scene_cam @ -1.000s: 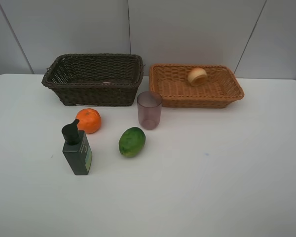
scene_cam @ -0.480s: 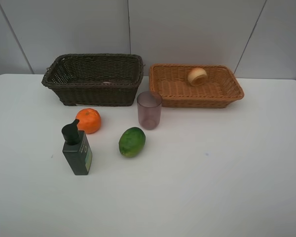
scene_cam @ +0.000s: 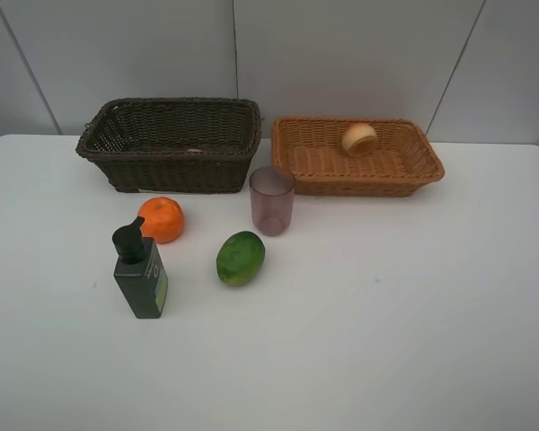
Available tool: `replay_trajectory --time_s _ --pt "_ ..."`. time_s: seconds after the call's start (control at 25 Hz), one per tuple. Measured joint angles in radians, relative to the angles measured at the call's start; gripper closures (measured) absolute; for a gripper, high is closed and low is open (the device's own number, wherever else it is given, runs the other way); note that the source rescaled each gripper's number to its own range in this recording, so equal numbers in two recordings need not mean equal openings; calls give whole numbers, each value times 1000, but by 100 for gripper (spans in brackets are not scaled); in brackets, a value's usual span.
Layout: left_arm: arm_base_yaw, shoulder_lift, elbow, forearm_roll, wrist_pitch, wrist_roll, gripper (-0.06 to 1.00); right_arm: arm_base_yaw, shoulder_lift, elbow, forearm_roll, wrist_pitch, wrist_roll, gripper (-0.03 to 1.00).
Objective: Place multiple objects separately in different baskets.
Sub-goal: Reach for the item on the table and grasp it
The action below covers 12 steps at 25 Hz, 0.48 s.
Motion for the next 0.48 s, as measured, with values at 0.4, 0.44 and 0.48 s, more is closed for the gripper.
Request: replay_trajectory --time_s 0.4,0.44,0.48 --pt "0 0 0 0 0 0 -6 -186 -68 10 3 -15 -1 2" --pt "0 0 0 0 0 0 -6 -186 -68 10 3 -15 -1 2" --pt "0 0 0 0 0 0 -6 -187 -68 10 3 -15 -1 2"
